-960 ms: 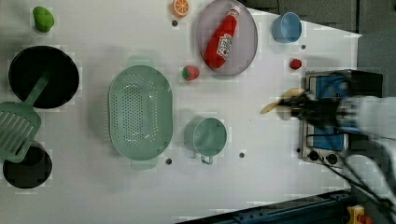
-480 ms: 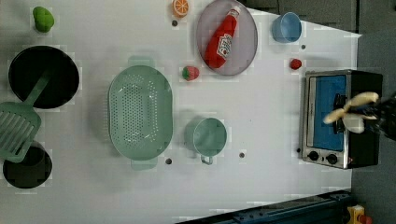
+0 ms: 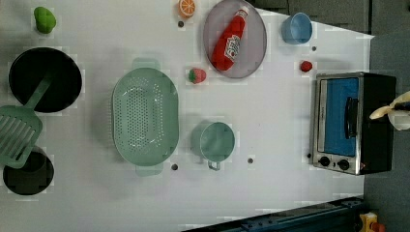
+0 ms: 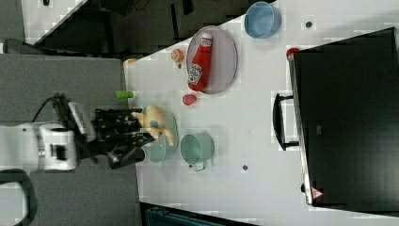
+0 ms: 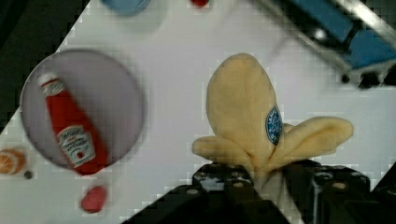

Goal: Pick banana from table and place on oven.

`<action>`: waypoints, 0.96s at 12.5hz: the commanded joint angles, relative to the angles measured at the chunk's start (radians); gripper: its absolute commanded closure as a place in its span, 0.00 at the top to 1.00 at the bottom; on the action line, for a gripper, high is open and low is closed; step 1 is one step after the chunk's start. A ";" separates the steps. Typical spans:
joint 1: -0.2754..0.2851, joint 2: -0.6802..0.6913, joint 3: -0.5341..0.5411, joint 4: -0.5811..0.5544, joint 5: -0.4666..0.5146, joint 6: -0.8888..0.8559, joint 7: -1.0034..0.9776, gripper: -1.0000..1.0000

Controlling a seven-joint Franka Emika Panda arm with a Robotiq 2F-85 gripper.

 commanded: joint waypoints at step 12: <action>-0.043 0.359 -0.518 0.070 0.029 0.269 -0.847 0.28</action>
